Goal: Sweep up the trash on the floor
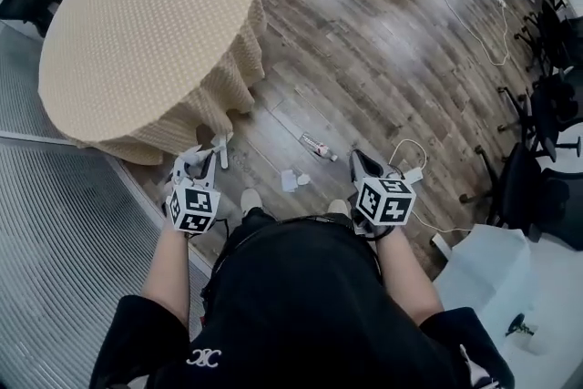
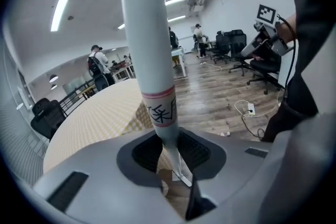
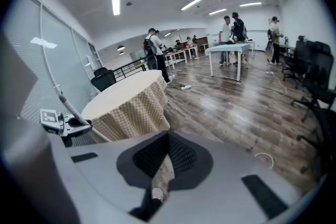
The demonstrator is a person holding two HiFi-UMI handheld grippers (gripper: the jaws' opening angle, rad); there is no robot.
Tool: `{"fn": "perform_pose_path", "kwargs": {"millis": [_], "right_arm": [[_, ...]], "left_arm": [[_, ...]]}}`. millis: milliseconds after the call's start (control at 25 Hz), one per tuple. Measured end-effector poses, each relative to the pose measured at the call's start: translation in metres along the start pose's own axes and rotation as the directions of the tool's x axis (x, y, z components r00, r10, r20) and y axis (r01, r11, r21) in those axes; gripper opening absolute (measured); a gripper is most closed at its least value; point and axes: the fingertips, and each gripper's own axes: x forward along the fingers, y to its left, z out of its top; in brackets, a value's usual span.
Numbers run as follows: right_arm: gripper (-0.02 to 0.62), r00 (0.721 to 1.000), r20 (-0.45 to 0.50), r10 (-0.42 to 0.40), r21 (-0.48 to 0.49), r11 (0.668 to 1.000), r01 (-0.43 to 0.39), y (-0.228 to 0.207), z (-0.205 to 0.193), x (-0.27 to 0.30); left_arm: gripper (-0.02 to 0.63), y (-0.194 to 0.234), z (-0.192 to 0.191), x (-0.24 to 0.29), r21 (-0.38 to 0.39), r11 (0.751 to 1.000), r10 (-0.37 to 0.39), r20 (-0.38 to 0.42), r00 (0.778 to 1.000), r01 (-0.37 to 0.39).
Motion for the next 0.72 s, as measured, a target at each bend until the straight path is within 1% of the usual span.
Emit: {"fn": "perform_pose_path", "kwargs": {"millis": [80, 200, 280, 400, 560, 720], "right_arm": [[0.014, 0.999, 0.002, -0.049, 0.044, 0.998, 0.048, 0.01, -0.001, -0.001], [0.014, 0.993, 0.002, -0.114, 0.072, 0.991, 0.114, 0.026, -0.002, -0.004], [0.014, 0.989, 0.003, -0.147, 0.082, 0.986, 0.146, 0.036, -0.005, -0.007], [0.014, 0.983, 0.001, -0.186, 0.094, 0.978, 0.185, 0.045, -0.011, -0.012], [0.014, 0.975, -0.006, -0.223, 0.112, 0.968, 0.223, 0.05, -0.019, -0.02], [0.014, 0.973, -0.008, -0.232, 0.113, 0.966, 0.231, 0.054, -0.023, -0.022]], "left_arm": [[0.087, 0.015, -0.017, 0.009, 0.07, 0.996, -0.054, -0.009, 0.998, 0.055], [0.087, 0.027, -0.04, 0.019, 0.163, 0.979, -0.121, -0.023, 0.992, 0.123], [0.087, 0.029, -0.051, 0.025, 0.213, 0.965, -0.151, -0.024, 0.988, 0.153], [0.087, 0.022, -0.055, 0.036, 0.271, 0.945, -0.189, -0.011, 0.982, 0.185], [0.086, 0.004, -0.048, 0.046, 0.301, 0.92, -0.26, -0.005, 0.966, 0.25], [0.086, -0.019, -0.034, 0.041, 0.292, 0.905, -0.329, 0.02, 0.944, 0.309]]}}
